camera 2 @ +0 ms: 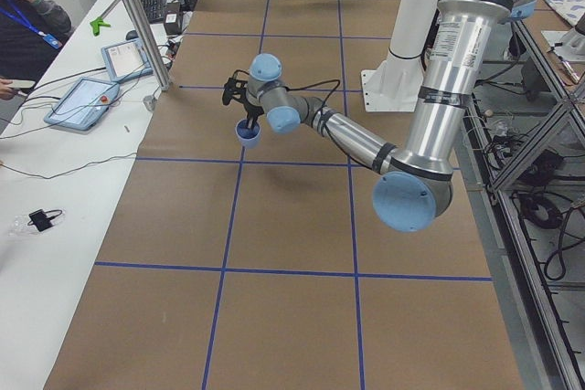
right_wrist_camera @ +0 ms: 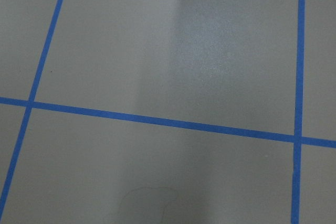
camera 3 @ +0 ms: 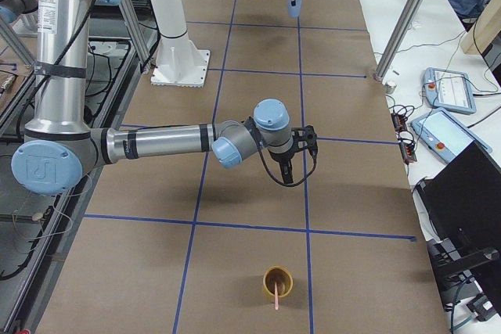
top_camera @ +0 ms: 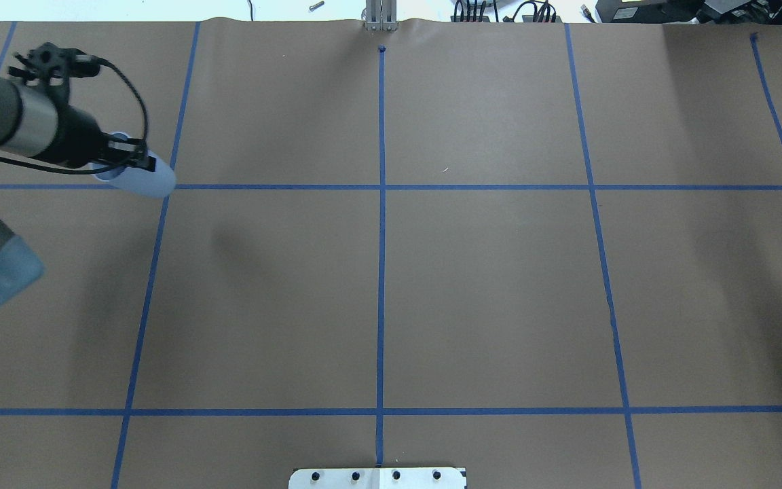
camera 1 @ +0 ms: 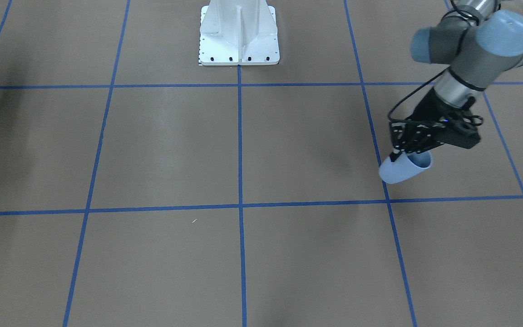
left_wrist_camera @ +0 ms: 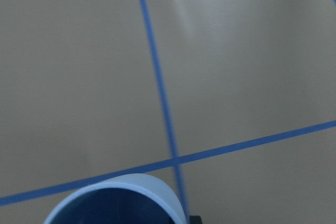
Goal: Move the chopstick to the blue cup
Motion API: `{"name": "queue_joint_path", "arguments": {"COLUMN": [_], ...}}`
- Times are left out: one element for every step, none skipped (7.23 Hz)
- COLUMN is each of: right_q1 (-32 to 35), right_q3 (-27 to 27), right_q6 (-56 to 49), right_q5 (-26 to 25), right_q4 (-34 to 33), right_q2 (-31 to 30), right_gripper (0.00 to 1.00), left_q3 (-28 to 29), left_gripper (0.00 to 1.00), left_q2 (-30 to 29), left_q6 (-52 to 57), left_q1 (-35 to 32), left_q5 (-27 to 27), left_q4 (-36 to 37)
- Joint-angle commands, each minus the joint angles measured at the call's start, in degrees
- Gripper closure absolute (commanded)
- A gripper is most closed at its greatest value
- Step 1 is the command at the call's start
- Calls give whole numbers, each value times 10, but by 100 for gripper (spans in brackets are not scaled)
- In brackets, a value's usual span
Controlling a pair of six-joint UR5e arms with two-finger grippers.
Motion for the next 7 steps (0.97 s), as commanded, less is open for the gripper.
{"name": "queue_joint_path", "arguments": {"right_q1": [0, 0, 0, 0, 0, 0, 0], "right_q3": [-1, -2, -2, -2, -2, -2, -2], "right_q6": [0, 0, 0, 0, 0, 0, 0], "right_q5": [0, -1, 0, 0, 0, 0, 0], "right_q4": [0, 0, 0, 0, 1, 1, 0], "right_q2": [-1, -1, -2, -3, -4, -4, -4], "right_gripper": [0, 0, 0, 0, 0, 0, 0], "left_q3": [-5, 9, 52, 111, 144, 144, 145], "left_gripper": [100, 100, 100, 100, 100, 100, 100], "left_q2": [-154, -214, -293, -349, -366, -362, -360], "left_q6": [-103, -141, -166, -191, -201, -203, -215], "left_q1": [126, 165, 188, 225, 242, 249, 265], "left_q5": [113, 142, 168, 214, 232, 233, 233], "left_q4": [190, 242, 302, 317, 312, 312, 311]}}
